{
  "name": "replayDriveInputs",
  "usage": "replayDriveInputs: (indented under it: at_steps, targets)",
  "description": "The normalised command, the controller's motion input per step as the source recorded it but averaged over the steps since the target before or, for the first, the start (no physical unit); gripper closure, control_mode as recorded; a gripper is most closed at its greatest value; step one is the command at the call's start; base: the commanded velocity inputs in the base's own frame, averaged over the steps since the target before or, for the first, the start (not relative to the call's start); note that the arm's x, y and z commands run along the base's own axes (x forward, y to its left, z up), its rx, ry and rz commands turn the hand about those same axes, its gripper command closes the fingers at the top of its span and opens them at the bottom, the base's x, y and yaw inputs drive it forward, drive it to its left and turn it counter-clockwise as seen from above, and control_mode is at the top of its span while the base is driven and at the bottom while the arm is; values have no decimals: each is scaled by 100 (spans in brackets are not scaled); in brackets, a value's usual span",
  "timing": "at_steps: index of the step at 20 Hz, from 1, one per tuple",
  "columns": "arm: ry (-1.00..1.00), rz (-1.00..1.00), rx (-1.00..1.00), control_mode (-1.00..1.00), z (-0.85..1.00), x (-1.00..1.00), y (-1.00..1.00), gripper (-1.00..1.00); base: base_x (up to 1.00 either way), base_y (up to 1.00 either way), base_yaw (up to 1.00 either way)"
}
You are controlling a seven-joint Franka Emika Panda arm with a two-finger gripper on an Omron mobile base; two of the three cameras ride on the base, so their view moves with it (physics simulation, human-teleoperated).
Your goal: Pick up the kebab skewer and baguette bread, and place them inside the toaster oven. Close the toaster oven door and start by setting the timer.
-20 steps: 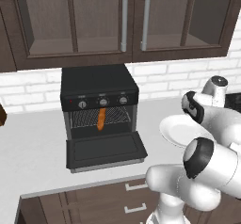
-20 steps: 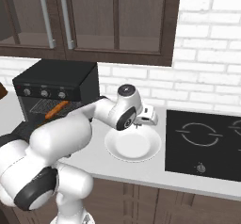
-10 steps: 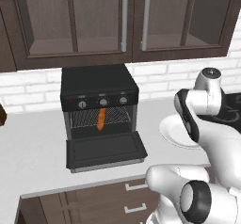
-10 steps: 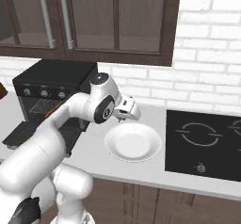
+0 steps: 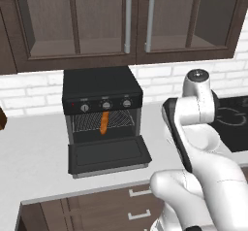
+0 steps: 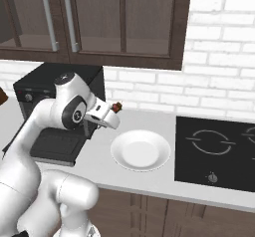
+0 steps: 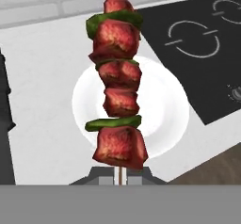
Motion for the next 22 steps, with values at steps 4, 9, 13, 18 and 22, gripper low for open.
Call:
replayDriveInputs:
  at_steps: [4,9,13,18,22]
  targets:
    - [0,-10,0,-100,7,-39,88,100,0,0,0]
    - [0,-7,0,-100,0,-29,81,100,0,0,0]
    - [0,-7,0,-100,-4,-18,77,100,0,0,0]
    - [0,-6,0,-100,-10,-14,80,100,0,0,0]
    - [0,-5,0,-100,-22,-1,89,100,0,0,0]
